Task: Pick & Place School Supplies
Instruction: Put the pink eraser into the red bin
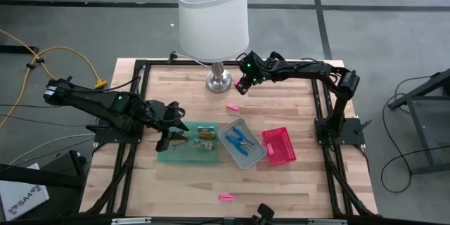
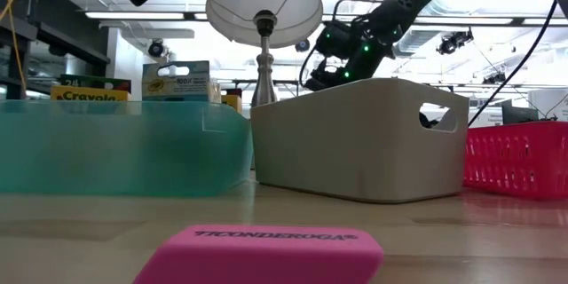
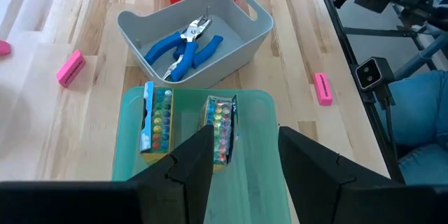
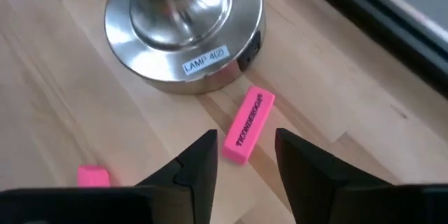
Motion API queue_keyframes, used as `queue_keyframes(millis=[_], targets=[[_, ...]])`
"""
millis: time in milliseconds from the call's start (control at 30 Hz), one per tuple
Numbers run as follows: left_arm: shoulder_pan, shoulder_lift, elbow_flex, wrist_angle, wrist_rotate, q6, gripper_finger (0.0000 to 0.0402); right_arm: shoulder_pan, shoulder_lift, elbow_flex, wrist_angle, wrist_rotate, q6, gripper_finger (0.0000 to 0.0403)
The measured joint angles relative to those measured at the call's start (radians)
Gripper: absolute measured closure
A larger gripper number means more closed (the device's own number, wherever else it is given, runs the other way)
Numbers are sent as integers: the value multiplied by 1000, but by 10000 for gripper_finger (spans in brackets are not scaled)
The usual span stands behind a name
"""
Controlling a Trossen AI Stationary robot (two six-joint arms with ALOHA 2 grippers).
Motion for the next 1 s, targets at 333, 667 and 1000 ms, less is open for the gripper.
queue_keyframes(millis=[333,667,1000], targets=[[0,0,0,0,0,-5,245,0,78,0,7,-28,3,266],[0,0,0,0,0,-6,245,-8,85,0,31,-51,-2,266],[0,0,0,0,1,-8,245,-15,114,0,50,-71,-40,266]])
